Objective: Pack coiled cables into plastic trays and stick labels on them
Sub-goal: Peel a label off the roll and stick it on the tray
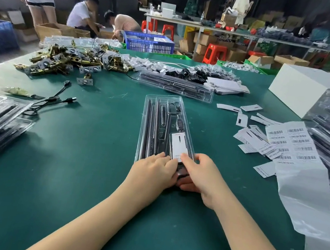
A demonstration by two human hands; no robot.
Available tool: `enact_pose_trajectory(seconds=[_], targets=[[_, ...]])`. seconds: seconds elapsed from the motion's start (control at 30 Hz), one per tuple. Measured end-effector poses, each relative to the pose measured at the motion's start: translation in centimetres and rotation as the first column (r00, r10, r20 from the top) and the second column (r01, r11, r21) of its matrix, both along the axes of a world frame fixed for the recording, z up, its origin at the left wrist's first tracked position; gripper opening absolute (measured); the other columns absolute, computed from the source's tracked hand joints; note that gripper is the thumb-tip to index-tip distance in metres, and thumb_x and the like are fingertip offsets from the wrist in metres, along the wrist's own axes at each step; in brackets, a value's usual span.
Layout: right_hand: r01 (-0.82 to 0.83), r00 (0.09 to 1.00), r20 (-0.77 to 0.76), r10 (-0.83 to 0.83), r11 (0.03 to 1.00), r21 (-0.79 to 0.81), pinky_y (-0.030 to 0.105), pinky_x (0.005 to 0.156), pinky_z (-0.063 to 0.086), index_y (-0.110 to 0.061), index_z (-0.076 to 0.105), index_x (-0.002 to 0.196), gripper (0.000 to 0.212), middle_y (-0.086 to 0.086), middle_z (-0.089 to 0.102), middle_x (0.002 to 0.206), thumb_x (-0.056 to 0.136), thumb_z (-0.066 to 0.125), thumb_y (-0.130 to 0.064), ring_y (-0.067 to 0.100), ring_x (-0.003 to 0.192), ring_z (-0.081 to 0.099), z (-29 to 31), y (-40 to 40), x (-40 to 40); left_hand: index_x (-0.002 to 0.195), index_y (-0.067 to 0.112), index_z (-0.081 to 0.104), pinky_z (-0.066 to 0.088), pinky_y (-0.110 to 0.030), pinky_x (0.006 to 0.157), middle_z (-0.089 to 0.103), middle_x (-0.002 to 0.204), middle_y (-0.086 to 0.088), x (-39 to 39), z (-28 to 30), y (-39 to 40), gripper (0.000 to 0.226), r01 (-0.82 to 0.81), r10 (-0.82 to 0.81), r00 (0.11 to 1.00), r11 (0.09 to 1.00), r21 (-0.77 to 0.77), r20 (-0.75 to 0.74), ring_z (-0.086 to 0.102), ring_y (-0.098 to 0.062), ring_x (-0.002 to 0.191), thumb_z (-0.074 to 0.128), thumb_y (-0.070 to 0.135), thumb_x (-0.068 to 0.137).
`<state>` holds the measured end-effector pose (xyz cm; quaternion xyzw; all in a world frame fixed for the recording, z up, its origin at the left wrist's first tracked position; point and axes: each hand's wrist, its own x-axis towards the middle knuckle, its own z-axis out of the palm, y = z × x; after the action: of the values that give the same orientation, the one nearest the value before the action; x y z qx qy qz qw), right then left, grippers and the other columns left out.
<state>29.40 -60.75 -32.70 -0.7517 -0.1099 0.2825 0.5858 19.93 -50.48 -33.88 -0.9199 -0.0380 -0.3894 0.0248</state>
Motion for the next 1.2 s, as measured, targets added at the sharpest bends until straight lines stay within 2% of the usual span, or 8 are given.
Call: enact_pose_trajectory(seconds=[0.17,0.33,0.4,0.47,0.57,0.63,0.9,1.2], targets=[[0.026,0.999,-0.022,-0.024,0.992,0.124,0.027,0.052,0.054,-0.005,0.06,0.084,0.03,0.01,0.069,0.071,0.1,0.049,-0.028,0.016,0.058,0.068,-0.3,0.1,-0.5,0.077,0.017,0.072,0.048,-0.024,0.044,0.065,0.066,0.007,-0.7,0.0,0.8,0.018,0.043,-0.056,0.994,0.991,-0.129,-0.096,0.065,-0.012,0.062,0.076,0.034,0.074],[0.035,0.999,0.0,-0.036,0.976,0.213,0.025,0.054,0.054,-0.001,0.068,0.095,0.029,0.015,0.061,0.081,0.1,0.053,-0.025,0.022,0.075,0.065,-0.2,-0.6,0.1,0.135,0.025,0.051,0.028,-0.025,0.108,0.043,0.146,0.003,-1.0,-0.2,3.2,0.063,-0.024,-0.029,0.997,0.741,-0.671,-0.068,0.034,-0.013,0.137,0.051,0.064,0.086],[0.022,1.0,-0.015,-0.019,0.965,0.261,0.024,0.054,0.055,-0.003,0.069,0.095,0.026,0.015,0.059,0.085,0.099,0.055,-0.024,0.024,0.079,0.064,-0.2,-0.8,0.1,0.151,0.017,0.025,0.023,-0.022,0.108,0.021,0.158,-0.003,-1.0,0.1,4.4,0.083,-0.087,0.065,0.996,0.523,-0.848,-0.061,0.021,-0.016,0.145,0.064,0.048,0.085],[-0.034,0.999,0.002,0.035,0.952,0.305,0.024,0.053,0.054,-0.011,0.071,0.095,0.021,0.014,0.07,0.087,0.099,0.054,-0.023,0.022,0.073,0.069,-0.1,-0.8,-0.1,0.153,0.016,0.01,0.039,-0.026,0.101,0.032,0.153,-0.009,-1.0,0.4,5.2,0.094,-0.054,0.05,0.998,0.154,-0.987,-0.047,0.048,-0.019,0.129,0.073,0.026,0.084],[-0.111,0.994,0.045,0.102,0.93,0.349,0.024,0.053,0.053,-0.012,0.069,0.106,0.021,0.011,0.075,0.086,0.098,0.053,-0.024,0.02,0.066,0.071,0.1,-0.6,-0.4,0.136,0.004,0.044,0.058,-0.041,0.076,0.069,0.108,-0.015,-0.9,1.4,5.3,0.061,0.161,0.002,0.985,-0.356,-0.92,0.172,0.07,-0.022,0.084,0.072,0.007,0.082],[-0.153,0.988,0.07,0.137,0.917,0.368,0.024,0.054,0.054,-0.014,0.067,0.112,0.022,0.012,0.075,0.085,0.098,0.052,-0.024,0.02,0.064,0.07,0.1,-0.6,-0.5,0.114,0.004,0.061,0.058,-0.038,0.062,0.073,0.089,-0.014,-0.9,1.8,4.8,0.045,0.205,-0.04,0.964,-0.527,-0.825,0.264,0.072,-0.024,0.073,0.076,0.01,0.072],[0.099,0.987,-0.157,-0.038,0.909,0.405,0.021,0.052,0.053,-0.008,0.066,0.099,0.023,0.01,0.075,0.08,0.089,0.067,-0.029,0.016,0.061,0.069,0.4,-0.1,-1.1,0.102,0.013,0.056,0.058,-0.051,0.067,0.072,0.096,-0.019,-0.4,1.3,3.3,0.041,0.346,0.115,0.934,-0.523,-0.779,0.338,0.073,-0.029,0.079,0.077,0.001,0.069],[0.113,0.93,-0.361,0.067,0.883,0.456,0.022,0.062,0.057,-0.005,0.062,0.102,0.013,0.01,0.075,0.09,0.09,0.066,-0.008,0.017,0.08,0.073,0.7,0.2,-1.1,0.097,0.017,0.056,0.057,-0.042,0.062,0.073,0.094,-0.017,-0.3,0.6,3.6,0.044,0.447,0.227,0.894,-0.504,-0.739,0.386,0.073,-0.027,0.08,0.081,0.008,0.062]])
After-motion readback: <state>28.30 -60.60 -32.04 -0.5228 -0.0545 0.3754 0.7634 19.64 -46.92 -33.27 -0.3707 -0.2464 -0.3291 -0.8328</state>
